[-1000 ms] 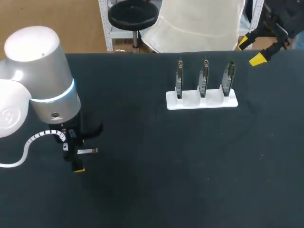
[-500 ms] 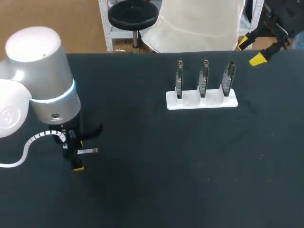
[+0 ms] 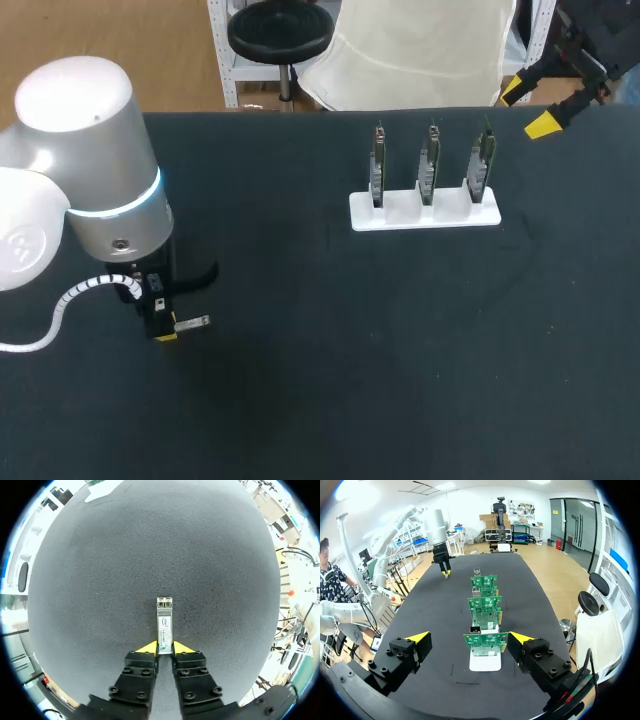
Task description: Pick up the optical module with the left hand, and insert it into the network port with the right hand.
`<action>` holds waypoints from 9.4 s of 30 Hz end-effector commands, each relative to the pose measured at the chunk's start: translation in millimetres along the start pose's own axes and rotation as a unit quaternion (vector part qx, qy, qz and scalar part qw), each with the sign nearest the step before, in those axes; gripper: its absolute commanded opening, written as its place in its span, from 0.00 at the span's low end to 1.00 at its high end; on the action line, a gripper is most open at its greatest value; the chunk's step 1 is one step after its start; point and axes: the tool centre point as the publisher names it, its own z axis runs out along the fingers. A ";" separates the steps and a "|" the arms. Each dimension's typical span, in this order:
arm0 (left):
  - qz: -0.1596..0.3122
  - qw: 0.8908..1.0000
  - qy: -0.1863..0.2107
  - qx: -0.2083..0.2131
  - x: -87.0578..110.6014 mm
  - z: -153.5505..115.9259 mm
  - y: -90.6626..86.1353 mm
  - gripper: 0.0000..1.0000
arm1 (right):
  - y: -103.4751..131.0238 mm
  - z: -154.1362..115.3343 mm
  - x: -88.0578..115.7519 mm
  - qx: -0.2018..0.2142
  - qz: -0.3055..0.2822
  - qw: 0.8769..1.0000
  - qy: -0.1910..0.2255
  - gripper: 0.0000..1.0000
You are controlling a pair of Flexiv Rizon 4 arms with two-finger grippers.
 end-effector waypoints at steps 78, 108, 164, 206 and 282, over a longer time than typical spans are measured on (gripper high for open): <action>0.072 0.738 -0.670 -0.011 -449.0 -241.6 139.1 0.00 | 0.3 0.2 0.1 0.001 0.000 1.000 0.000 1.00; 0.055 0.742 -0.667 0.037 -471.6 -208.0 119.8 0.00 | 0.3 0.2 0.1 0.001 0.000 1.000 0.000 1.00; 0.048 0.754 -0.654 0.035 -489.7 -193.9 121.1 0.00 | 0.3 0.2 0.1 0.001 0.000 1.000 0.000 1.00; 0.040 0.761 -0.647 0.031 -487.9 -192.0 127.1 0.00 | -14.2 -25.4 -12.7 0.028 -0.008 0.999 -0.042 1.00; 0.040 0.761 -0.647 0.031 -487.9 -192.0 127.1 0.00 | -2.3 -19.4 -67.2 0.041 -0.035 0.997 -0.050 0.00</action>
